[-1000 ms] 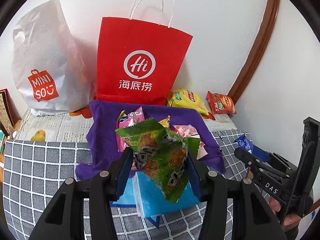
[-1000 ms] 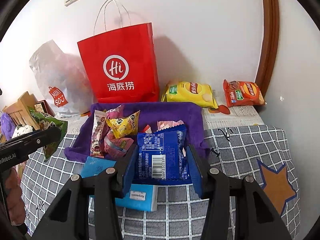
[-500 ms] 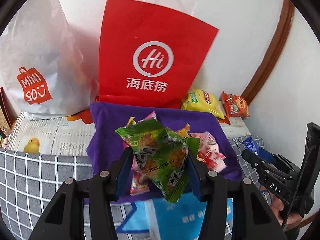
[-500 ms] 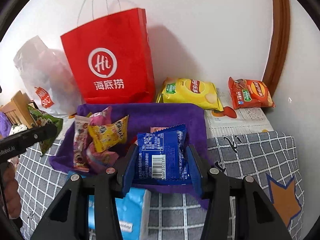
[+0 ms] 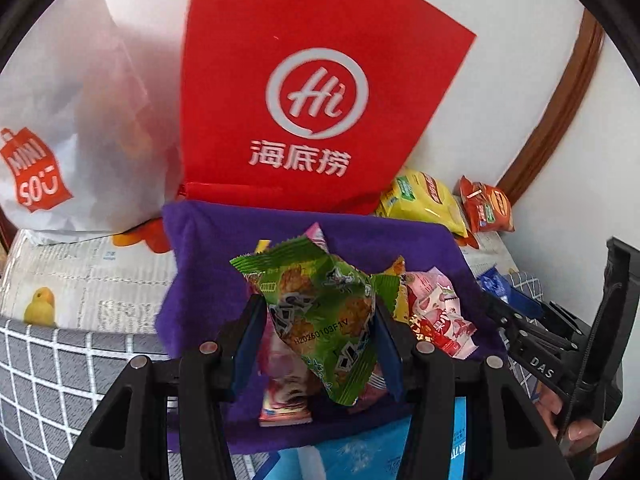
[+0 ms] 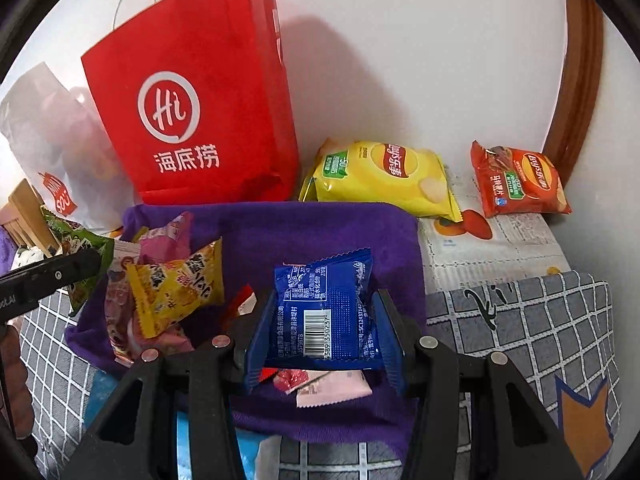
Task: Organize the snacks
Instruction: 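Lower both tools and open them to drop the packets onto the towel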
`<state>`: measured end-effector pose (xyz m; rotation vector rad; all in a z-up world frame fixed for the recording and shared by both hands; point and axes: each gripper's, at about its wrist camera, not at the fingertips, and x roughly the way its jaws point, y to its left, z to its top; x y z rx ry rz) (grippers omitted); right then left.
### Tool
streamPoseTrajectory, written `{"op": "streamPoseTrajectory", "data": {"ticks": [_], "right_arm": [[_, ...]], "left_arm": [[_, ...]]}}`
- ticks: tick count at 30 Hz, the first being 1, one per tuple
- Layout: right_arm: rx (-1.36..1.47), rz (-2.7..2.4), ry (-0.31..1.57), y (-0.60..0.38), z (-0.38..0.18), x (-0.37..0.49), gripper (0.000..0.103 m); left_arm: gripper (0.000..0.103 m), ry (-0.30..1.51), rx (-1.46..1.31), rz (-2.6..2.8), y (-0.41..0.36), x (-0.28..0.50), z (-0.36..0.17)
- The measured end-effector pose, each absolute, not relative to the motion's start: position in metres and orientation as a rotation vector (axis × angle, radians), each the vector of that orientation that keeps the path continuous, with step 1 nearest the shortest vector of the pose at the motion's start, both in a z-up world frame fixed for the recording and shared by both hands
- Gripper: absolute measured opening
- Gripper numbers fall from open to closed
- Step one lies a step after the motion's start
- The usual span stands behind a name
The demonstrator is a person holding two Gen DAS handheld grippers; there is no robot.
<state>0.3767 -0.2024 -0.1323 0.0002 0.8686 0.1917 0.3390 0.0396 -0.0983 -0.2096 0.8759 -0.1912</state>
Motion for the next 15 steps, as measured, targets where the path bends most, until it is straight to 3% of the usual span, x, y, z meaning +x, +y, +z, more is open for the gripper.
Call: {"op": "streamPoseTrajectory", "data": {"ticks": [15], "right_arm": [[-0.012, 0.21, 0.936, -0.192, -0.173, 0.395, 0.049]], "left_arm": [[0.05, 0.894, -0.187, -0.199, 0.028, 0.358, -0.12]]}}
